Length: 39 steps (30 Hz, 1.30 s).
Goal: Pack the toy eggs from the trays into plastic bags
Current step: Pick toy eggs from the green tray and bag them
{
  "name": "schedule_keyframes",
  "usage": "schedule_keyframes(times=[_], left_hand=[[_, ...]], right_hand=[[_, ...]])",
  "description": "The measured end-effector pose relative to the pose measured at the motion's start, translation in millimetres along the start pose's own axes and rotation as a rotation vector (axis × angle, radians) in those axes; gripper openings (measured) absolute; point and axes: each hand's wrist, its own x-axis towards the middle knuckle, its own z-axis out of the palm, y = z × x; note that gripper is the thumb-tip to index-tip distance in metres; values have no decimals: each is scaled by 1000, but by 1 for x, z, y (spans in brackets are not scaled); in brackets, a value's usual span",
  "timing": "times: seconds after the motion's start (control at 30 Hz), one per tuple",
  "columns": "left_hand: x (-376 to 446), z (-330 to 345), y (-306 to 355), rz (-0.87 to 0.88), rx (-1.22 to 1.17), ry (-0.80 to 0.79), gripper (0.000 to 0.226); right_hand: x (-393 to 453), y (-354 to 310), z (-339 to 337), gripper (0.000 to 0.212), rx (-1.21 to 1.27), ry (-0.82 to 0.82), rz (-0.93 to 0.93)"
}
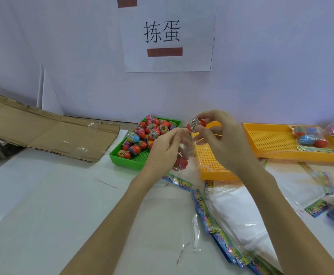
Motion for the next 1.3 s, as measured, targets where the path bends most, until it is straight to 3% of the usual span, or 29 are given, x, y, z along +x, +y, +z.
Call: schedule_keyframes(times=[0.23, 0.37, 0.47, 0.6, 0.73, 1.1, 1.3], left_hand=[[-1, -1, -5, 60, 116, 119, 31], [0, 0, -8, 107, 205, 206, 32], [-2, 0, -8, 108, 229, 265, 27], [0, -1, -4, 13, 3, 258, 16], [4, -8, 1, -182, -342, 186, 27], [2, -6, -6, -216, -269, 360, 15], [3, -9, -8, -239, -317, 392, 6]], right_hand=[[-2, -2, 2, 27, -56, -69, 14], [-2, -5, 5, 27, 42, -75, 63], [-3, -5, 9, 39, 76, -95, 93], [-5, -3, 14, 41, 9, -72, 85], [-5, -2, 12, 37, -31, -99, 1], [-8, -11, 20, 34, -127, -253, -229], [-13, -13, 31, 39, -218, -218, -225]])
